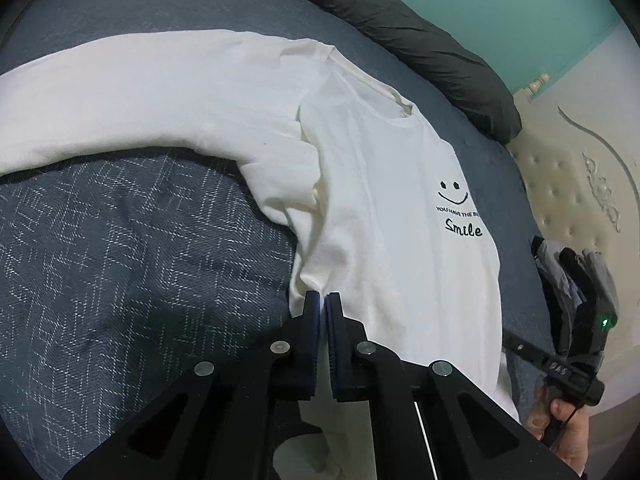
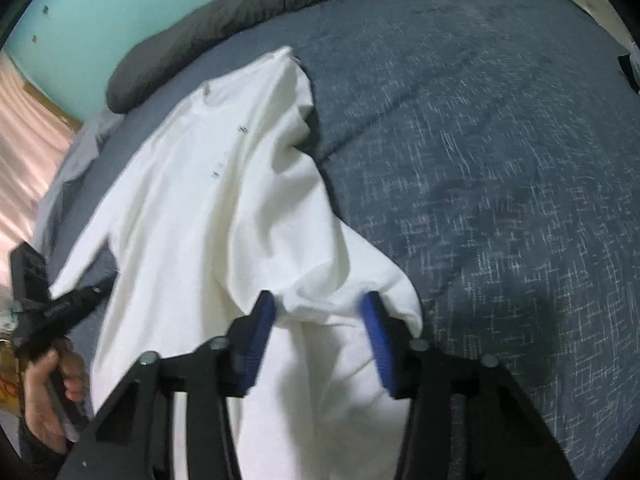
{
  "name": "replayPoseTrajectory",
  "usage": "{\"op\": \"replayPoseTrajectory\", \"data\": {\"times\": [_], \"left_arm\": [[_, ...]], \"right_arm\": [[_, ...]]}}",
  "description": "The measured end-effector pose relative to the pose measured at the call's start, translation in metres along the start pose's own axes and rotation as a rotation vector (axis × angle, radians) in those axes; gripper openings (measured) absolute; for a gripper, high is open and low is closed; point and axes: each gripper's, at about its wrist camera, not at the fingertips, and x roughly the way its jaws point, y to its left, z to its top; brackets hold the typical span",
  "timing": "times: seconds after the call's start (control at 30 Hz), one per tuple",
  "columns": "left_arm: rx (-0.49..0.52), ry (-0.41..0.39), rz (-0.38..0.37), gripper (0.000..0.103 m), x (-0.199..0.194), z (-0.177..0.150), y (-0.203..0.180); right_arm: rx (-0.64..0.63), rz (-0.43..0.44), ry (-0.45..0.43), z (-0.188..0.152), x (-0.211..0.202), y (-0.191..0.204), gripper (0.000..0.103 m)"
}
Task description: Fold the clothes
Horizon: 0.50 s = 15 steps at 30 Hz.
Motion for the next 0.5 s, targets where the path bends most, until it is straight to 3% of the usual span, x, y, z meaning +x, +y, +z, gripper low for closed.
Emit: {"op": "replayPoseTrajectory", "data": {"times": [0.03,0.1,0.13,0.5], "left_arm": [[-0.002,0.002,-0.003,0.004,0.001,0.0,0.0],[-0.003,0.004,-0.009,0.004,0.001,0.001,0.001],[-0.003,0.004,-0.012,0.004,0.001,0.002,0.002],[-0.017,-0.014,-0.021,0.004,-0.007,0.004,0.007]], "right_arm": [[0.001,-0.007,0.005,-0.001,0.002,-0.001,0.034],[0.0,-0.011,0.003,-0.001,0.001,-0.002,0.013],[-0.003,-0.009,-0.003,-0.001,-0.001,-0.002,0.01],[0.009,-0.041,-0.105,0.044,-0.059,-0.012,0.004]]}}
